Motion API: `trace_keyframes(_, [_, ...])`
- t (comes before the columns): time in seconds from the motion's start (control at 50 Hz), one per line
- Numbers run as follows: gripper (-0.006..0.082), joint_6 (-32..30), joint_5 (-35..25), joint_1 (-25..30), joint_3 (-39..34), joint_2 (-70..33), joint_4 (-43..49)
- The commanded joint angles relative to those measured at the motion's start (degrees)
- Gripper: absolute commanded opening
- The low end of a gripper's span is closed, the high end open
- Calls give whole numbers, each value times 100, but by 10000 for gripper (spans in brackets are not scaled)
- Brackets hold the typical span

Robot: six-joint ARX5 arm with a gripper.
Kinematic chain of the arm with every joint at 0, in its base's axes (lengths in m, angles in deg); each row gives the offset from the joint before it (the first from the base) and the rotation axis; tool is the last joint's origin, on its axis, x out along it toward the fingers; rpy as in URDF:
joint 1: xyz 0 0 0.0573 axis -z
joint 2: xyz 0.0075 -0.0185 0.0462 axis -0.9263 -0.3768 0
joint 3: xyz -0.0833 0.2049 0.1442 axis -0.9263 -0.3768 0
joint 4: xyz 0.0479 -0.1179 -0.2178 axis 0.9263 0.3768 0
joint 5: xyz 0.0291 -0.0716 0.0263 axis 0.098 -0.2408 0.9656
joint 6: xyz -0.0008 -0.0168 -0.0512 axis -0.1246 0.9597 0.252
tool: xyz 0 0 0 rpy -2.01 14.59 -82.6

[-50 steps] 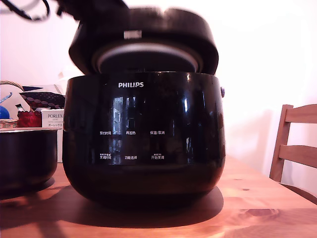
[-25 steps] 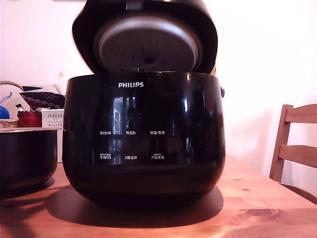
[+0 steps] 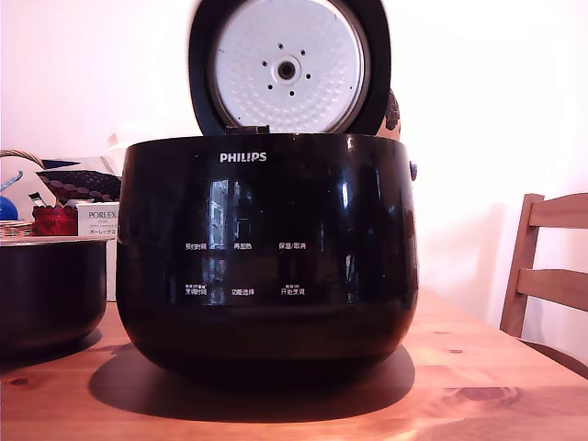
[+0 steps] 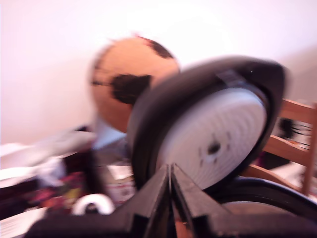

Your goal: Open the rice cooker by pressing the large metal button on the top of its lid with medium force

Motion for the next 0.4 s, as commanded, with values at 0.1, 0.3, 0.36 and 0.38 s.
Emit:
trace_keyframes(0.1, [-24, -28, 188, -302, -184, 192, 260])
trace_keyframes(0.3, [-24, -24, 186, -577, -184, 341, 267])
trace_keyframes(0.36, [-24, -24, 184, -614, -184, 343, 251])
trace_keyframes(0.38, [-24, -24, 184, -623, -184, 343, 245])
